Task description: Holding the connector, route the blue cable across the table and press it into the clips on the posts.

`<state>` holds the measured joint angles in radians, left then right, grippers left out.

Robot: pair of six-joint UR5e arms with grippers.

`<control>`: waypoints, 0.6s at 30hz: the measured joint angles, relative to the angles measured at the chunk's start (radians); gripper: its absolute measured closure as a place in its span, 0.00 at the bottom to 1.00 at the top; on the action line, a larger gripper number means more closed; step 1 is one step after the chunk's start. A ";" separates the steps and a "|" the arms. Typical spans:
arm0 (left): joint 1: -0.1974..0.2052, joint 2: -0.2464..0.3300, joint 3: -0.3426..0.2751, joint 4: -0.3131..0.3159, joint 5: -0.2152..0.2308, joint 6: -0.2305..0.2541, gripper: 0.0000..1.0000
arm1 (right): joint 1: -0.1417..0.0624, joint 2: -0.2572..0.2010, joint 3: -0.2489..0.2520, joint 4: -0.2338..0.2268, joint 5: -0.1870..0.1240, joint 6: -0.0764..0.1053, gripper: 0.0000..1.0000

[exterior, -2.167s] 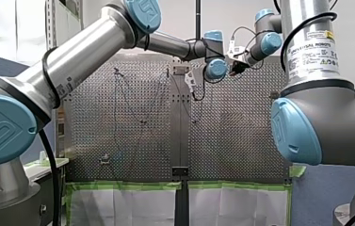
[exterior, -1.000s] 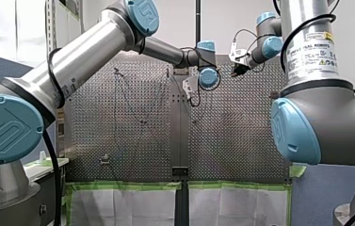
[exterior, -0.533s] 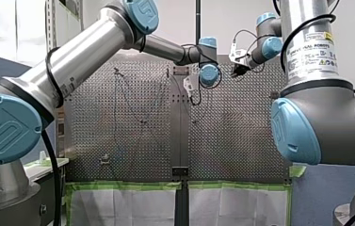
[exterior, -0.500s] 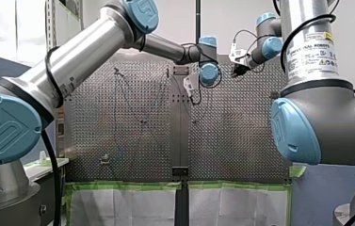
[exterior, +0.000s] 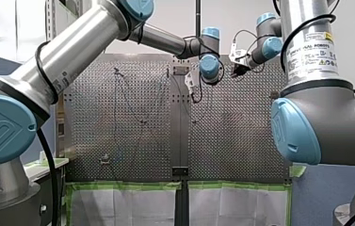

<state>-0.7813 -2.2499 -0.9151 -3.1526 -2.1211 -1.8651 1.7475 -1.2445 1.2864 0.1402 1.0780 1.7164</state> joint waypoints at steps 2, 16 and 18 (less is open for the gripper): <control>-0.003 0.017 -0.017 0.002 0.007 -0.003 0.00 | 0.000 0.000 0.000 0.000 -0.001 0.000 1.00; -0.029 0.135 -0.136 0.074 0.011 0.009 0.00 | 0.000 0.000 0.000 0.003 -0.001 0.000 1.00; -0.029 0.153 -0.154 0.079 0.010 0.015 0.00 | 0.000 0.000 0.000 0.004 -0.001 0.000 1.00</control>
<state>-0.8107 -2.0964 -1.0689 -3.0739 -2.1112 -1.8506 1.7473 -1.2444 1.2863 0.1439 1.0766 1.7164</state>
